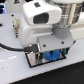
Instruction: Insert the blue gear onto the right peg, followed by the red gear
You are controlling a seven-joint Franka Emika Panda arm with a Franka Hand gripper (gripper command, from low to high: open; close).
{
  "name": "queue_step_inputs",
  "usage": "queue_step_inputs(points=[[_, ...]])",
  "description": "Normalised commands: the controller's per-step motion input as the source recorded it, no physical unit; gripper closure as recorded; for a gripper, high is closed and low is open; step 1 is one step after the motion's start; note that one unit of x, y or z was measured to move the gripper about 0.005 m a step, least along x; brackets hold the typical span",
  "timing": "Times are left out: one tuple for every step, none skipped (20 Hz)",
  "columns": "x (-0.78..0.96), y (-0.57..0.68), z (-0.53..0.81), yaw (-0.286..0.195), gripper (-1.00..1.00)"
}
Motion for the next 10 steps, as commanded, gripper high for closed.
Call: queue_step_inputs(points=[[-0.22, 0.07, 0.42, 0.000, -1.00], [-0.28, 0.07, 0.43, 0.000, -1.00], [-0.34, 0.05, 0.38, 0.000, -1.00], [-0.38, 0.06, 0.34, 0.000, -1.00], [-0.40, 0.11, 0.30, 0.000, -1.00], [-0.43, 0.10, 0.25, 0.000, -1.00], [-0.45, 0.10, 0.21, 0.000, -1.00], [-0.36, 0.16, 0.31, 0.000, -1.00], [-0.37, 0.15, 0.22, 0.000, -1.00], [-0.38, 0.12, 0.12, 0.000, -1.00]])
